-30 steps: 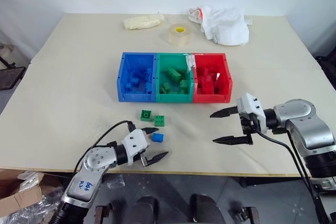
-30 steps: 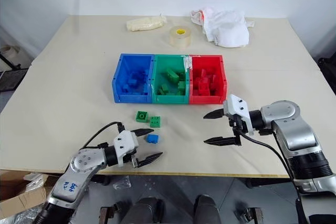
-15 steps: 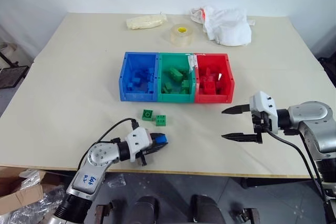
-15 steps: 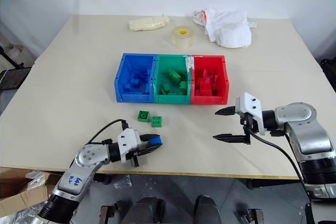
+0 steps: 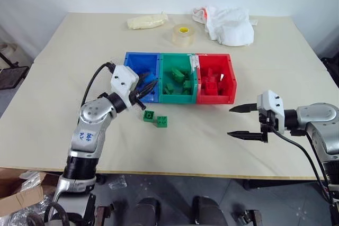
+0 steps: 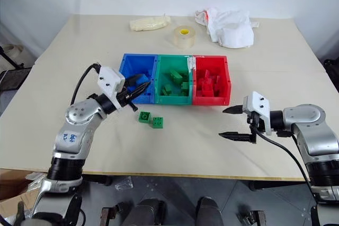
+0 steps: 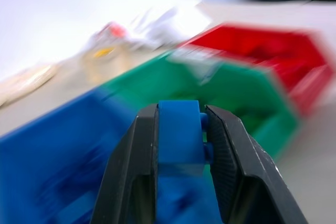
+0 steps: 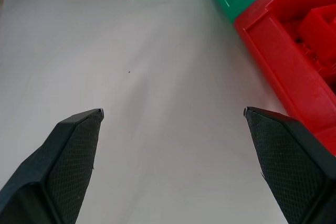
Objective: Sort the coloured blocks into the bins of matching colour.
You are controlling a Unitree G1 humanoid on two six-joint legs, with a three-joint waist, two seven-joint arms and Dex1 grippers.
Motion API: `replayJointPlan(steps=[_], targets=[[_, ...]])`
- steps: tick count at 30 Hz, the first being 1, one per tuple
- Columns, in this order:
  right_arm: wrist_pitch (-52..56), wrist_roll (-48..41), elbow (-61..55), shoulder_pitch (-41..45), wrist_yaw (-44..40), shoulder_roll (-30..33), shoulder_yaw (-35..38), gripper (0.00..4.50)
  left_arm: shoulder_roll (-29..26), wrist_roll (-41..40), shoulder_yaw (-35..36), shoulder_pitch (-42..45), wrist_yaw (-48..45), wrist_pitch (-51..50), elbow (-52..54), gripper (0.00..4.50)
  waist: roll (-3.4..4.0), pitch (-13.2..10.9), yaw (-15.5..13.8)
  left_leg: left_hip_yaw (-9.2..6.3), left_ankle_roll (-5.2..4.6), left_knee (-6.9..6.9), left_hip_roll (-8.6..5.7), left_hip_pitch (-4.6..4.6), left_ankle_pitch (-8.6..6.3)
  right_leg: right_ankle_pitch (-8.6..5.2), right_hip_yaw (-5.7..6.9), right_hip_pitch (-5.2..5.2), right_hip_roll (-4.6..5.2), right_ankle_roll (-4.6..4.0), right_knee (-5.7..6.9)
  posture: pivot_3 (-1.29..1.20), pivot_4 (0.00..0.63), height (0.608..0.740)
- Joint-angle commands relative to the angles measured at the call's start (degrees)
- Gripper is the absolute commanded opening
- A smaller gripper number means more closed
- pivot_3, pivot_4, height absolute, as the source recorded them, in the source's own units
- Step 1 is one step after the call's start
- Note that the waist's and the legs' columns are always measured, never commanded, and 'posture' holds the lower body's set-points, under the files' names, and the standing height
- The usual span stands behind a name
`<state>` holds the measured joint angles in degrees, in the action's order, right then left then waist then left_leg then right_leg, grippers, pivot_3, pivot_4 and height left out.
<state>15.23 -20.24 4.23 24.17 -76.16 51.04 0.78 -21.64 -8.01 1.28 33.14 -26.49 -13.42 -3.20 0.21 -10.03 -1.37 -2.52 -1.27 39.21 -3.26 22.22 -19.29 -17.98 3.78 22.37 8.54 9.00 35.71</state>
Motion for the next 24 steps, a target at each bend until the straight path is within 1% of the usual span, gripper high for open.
replayJointPlan(steps=[1,4,9,12,14,17,20,24], targets=[[0.18,-1.16,-2.27,0.08,0.67,0.44,2.04,4.50,0.27,2.06,1.24,3.14,3.51,2.44,-3.07,1.97,-0.03,-0.02,0.00,-0.01,0.00,0.00,0.01,0.01,0.00,0.00,0.00,0.01,0.00,0.00,0.00,0.00,0.150,0.740],[0.32,-1.38,-2.41,0.03,0.83,0.66,2.27,4.50,0.00,2.65,0.69,4.03,3.00,4.34,-4.71,2.93,-0.04,-0.03,0.00,-0.04,0.00,-0.01,0.03,0.03,0.00,0.00,0.00,0.03,0.01,0.00,0.00,0.00,0.150,0.740],[0.12,-1.61,-1.92,-0.08,0.71,1.11,2.70,4.50,-1.99,1.80,0.25,2.51,-1.43,5.36,-3.23,4.47,-0.04,-0.03,0.02,-0.04,0.00,-0.01,0.04,0.04,0.00,0.00,0.02,0.02,0.02,0.01,0.00,0.00,0.150,0.740],[-0.09,-1.87,-1.48,-0.03,0.55,1.14,2.89,4.50,-4.41,-0.42,0.72,-0.44,-6.35,5.58,-0.02,4.47,-0.04,-0.02,0.16,-0.03,0.00,-0.02,0.05,0.04,0.00,0.00,0.02,0.05,0.01,0.00,0.01,0.00,0.150,0.740],[-0.12,-2.25,-0.93,0.05,0.37,1.04,3.25,4.50,-7.17,-3.21,1.16,-4.09,-11.97,6.45,3.61,4.47,-0.04,-0.02,0.30,-0.03,0.00,-0.04,0.13,0.04,0.00,0.00,0.02,0.07,0.02,0.00,0.01,0.00,0.150,0.740],[-0.47,-3.27,0.33,0.02,-0.42,0.74,4.09,4.50,-12.63,-9.59,3.06,-11.45,-22.29,6.21,8.96,4.47,-0.04,-0.02,0.49,-0.04,0.00,-0.06,0.21,0.03,0.00,0.00,0.01,0.07,0.02,0.00,0.00,0.00,0.150,0.740],[-0.71,-3.59,1.36,-0.06,-1.41,0.55,4.36,4.50,-17.96,-14.78,5.44,-18.67,-30.07,5.25,12.73,4.47,-0.04,-0.02,0.93,-0.04,0.01,-0.07,0.28,0.03,-0.01,-0.01,-0.01,0.05,0.01,-0.01,-0.05,0.00,0.150,0.740],[-0.97,-3.78,3.07,0.64,-2.43,0.19,4.30,4.50,-24.02,-17.79,10.63,-27.76,-36.78,5.92,12.48,4.47,-0.03,-0.02,1.09,-0.07,0.01,-0.06,0.29,0.01,-0.01,-0.01,-0.03,-0.03,0.02,-0.02,-0.11,0.00,0.150,0.740]])
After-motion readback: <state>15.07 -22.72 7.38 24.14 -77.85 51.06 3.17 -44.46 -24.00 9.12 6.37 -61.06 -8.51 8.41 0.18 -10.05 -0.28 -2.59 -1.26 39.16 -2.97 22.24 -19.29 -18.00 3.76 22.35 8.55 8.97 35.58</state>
